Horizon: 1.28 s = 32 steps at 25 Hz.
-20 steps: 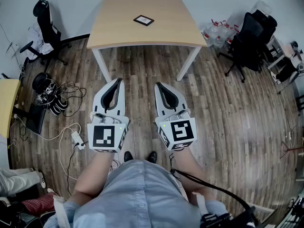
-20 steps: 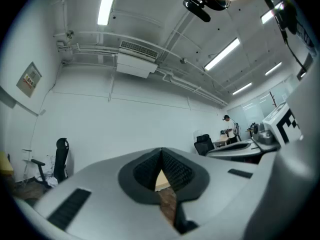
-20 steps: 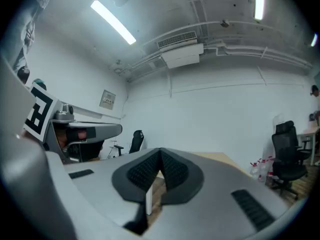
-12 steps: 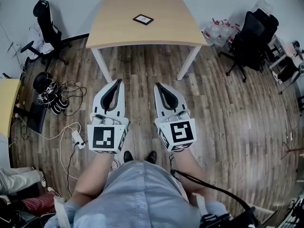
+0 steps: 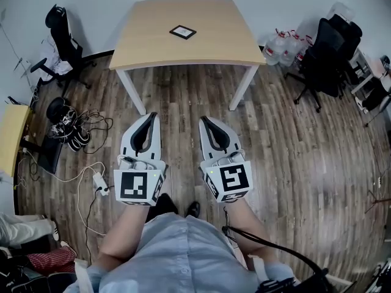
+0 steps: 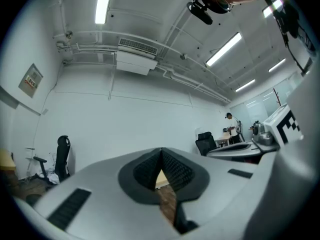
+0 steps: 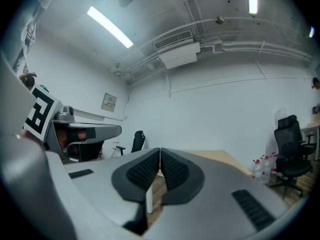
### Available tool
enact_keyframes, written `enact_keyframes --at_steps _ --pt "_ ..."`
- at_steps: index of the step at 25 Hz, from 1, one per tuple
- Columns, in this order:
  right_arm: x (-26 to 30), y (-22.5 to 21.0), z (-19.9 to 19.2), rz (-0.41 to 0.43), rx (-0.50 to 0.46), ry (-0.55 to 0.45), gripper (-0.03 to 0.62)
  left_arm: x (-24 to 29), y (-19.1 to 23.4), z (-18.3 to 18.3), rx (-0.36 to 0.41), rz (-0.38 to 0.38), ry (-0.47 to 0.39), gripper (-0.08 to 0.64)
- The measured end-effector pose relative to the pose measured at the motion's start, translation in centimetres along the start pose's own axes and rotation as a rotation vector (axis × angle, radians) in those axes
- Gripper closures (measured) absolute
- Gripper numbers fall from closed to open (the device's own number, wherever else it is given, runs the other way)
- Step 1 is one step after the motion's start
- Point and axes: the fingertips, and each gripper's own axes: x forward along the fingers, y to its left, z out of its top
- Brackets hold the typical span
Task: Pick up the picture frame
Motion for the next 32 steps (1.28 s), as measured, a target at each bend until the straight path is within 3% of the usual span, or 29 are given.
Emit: enact_keyframes --at_steps 8,15,25,32 --pt "3.1 -1.2 -2.3 0.027 0.013 0.047 0.586 2.9 1.1 -2.0 -0.022 0.013 0.017 0.56" --pt "9.4 -4.0 -2.4 0.032 -0.006 0.057 0.586 9.3 4.7 -3.9 -0.058 0.018 0.0 0.56" --pt "19.6 -8.2 -1.5 0.004 -0.043 0.045 0.586 19.0 9.6 -5.1 -0.073 -0.029 -0.028 0.56" --pt "23.9 -9.8 -1.9 -0.019 -0.063 0.048 0.586 23.0 11.5 -6.4 -0.076 -0.068 -0.017 0.56"
